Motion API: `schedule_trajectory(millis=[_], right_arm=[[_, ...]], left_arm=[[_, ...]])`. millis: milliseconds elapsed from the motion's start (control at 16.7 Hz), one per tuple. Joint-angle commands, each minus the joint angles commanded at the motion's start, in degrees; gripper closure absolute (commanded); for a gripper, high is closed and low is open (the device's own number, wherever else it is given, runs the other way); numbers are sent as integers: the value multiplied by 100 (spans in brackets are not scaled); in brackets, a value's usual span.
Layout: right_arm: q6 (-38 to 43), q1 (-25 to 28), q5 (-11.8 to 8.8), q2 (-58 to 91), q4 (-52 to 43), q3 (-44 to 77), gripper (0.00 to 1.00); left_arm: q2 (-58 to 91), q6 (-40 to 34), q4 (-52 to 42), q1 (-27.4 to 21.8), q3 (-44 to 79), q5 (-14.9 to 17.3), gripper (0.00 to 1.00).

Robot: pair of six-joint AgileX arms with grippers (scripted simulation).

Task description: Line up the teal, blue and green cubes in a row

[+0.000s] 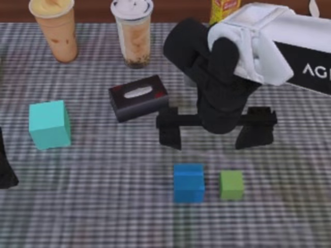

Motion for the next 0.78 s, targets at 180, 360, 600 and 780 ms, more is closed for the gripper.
schedule_trajectory(millis=[180, 360, 600, 780], right_arm=[[-534, -444, 253, -1244, 578, -898, 0], [-1193, -1016, 472, -2911, 1320, -2113, 0], [-2156, -1916, 619, -5416, 2473, -4110, 0], [-2839, -2594, 587, -7223, 3379, -5641, 0]], left_arm=[[1149, -173, -686, -58, 1033, 0, 0], [2814, -386, -1570, -125, 2330, -8, 0], [5313, -686, -2866, -228, 4144, -18, 0], [7014, -904, -3815, -311, 5435, -20, 0]])
